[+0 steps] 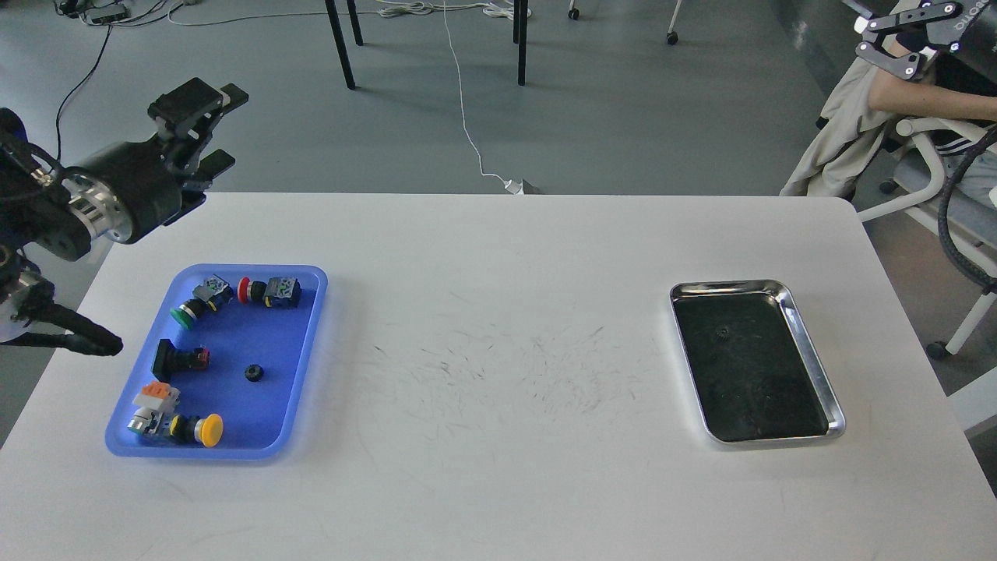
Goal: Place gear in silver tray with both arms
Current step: 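Withdraw the right gripper away from the silver tray, then lower the left gripper into the blue tray and grasp another black gear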
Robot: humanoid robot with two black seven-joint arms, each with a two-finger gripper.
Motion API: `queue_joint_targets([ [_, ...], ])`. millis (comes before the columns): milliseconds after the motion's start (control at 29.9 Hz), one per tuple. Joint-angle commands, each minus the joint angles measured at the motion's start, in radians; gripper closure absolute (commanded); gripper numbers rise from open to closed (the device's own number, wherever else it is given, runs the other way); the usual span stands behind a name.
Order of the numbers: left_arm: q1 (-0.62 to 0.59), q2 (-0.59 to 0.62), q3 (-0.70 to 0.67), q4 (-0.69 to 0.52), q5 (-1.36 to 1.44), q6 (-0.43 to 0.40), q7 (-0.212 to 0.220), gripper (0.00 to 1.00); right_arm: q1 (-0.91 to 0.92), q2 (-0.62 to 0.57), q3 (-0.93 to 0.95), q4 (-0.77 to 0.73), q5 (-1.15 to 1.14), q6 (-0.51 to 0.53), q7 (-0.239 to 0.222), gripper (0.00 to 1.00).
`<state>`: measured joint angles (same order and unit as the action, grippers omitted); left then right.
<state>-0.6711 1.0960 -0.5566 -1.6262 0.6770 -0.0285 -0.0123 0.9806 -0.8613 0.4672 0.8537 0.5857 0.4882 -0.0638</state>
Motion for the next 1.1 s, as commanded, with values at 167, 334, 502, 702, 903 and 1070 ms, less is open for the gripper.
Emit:
queue_joint_targets([
  [167, 0.005, 0.097, 0.205, -0.064, 0.551, -0.025, -0.026, 0.02, -0.361, 0.183, 0.099, -0.05, 0.108, 0.001, 0.085, 0.01],
  [334, 0.013, 0.024, 0.348, 0.015, 0.856, 0.085, -0.037, 0.02, -0.393, 0.265, 0.091, -0.087, 0.089, 0.001, 0.079, 0.01],
  [502, 0.07, -0.056, 0.379, 0.132, 1.026, 0.143, -0.06, 0.03, -0.392, 0.268, 0.076, -0.087, 0.005, 0.001, 0.079, 0.01],
  [702, 0.142, -0.133, 0.382, 0.242, 1.093, 0.193, -0.078, 0.05, -0.392, 0.265, 0.08, -0.084, 0.002, 0.001, 0.079, 0.01],
  [903, 0.171, -0.163, 0.383, 0.307, 1.133, 0.22, -0.09, 0.11, -0.392, 0.265, 0.08, -0.084, 0.002, 0.001, 0.081, 0.01],
  [1070, 0.179, -0.165, 0.386, 0.338, 1.135, 0.222, -0.113, 0.26, -0.392, 0.26, 0.08, -0.084, 0.002, 0.001, 0.081, 0.01],
])
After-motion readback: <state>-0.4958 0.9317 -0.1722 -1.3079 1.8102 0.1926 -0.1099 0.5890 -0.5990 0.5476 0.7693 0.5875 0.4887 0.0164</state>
